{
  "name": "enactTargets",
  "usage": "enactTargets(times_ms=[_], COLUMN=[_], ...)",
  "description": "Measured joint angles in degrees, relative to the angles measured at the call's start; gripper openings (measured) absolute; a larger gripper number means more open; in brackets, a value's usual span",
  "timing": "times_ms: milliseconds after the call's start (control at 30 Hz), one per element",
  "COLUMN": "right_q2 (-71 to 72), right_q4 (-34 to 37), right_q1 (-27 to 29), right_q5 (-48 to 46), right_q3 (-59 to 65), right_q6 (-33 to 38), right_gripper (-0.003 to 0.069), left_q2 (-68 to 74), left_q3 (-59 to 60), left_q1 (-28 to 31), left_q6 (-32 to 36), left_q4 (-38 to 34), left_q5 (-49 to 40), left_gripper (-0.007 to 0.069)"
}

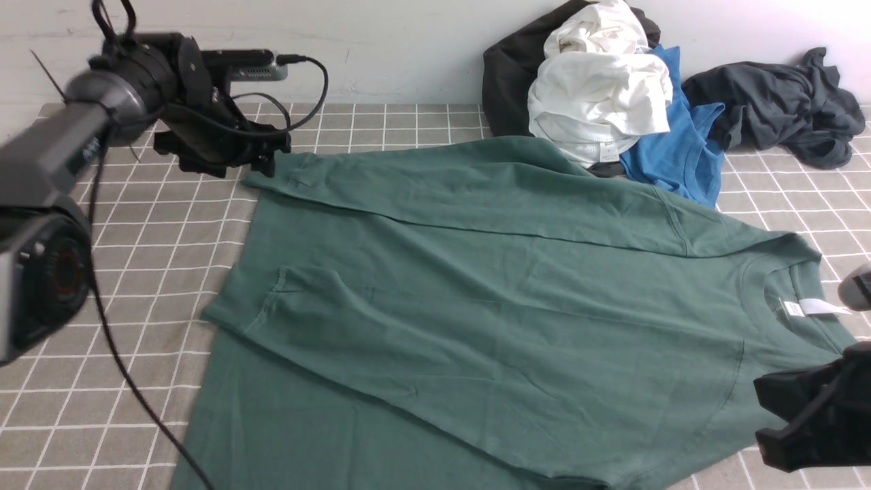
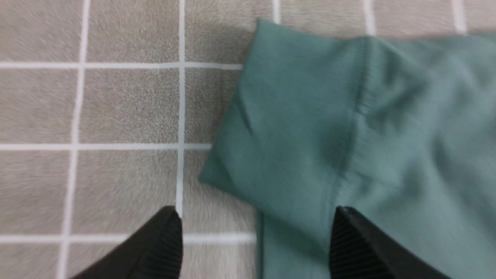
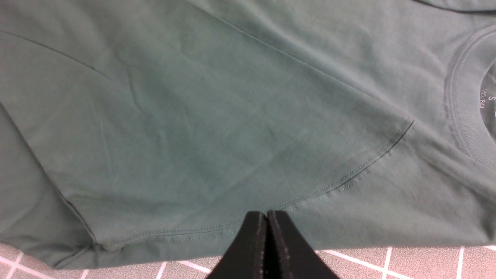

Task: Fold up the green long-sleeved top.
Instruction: Use the left arm to clamp the cuff farthest from it

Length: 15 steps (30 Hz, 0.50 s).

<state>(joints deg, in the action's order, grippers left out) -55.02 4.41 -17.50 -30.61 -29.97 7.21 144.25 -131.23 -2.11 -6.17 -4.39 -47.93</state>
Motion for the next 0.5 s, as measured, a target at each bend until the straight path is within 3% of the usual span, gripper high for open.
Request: enactTargets(times_ms=[67,100,233,333,500], right_q2=[0.0,0.0,0.0,0.0,0.0], right_q4=[0.0,0.0,0.0,-0.19,-1.13], right_q1=[0.0,0.0,0.0,0.0,0.0], right_q5=[0.0,0.0,0.0,0.0,0.0], right_q3=[0.0,0.0,0.0,0.0,0.0], right_q6=[0.0,0.05,0.12,0.45,0.69], right_gripper=[-0.001,-0.001,-0.001,-0.001,-0.001], left_q2=[2.6,5.95,8.42,8.53,4.96], left_q3=[-2.73,-5.72,-10.26,-11.82,-14.48], left_q1=[0.0,0.0,0.0,0.0,-0.44], left_q6=[-2.41,-6.63,-10.99,-9.46,-2.6], left_q4=[0.66,1.62,2.29,2.06,3.61], left_q5=[-0.07,-0.01,0.42,-1.83,-14.04], left_gripper=[0.0435,0.0398,0.0246,0.0073,0.0013])
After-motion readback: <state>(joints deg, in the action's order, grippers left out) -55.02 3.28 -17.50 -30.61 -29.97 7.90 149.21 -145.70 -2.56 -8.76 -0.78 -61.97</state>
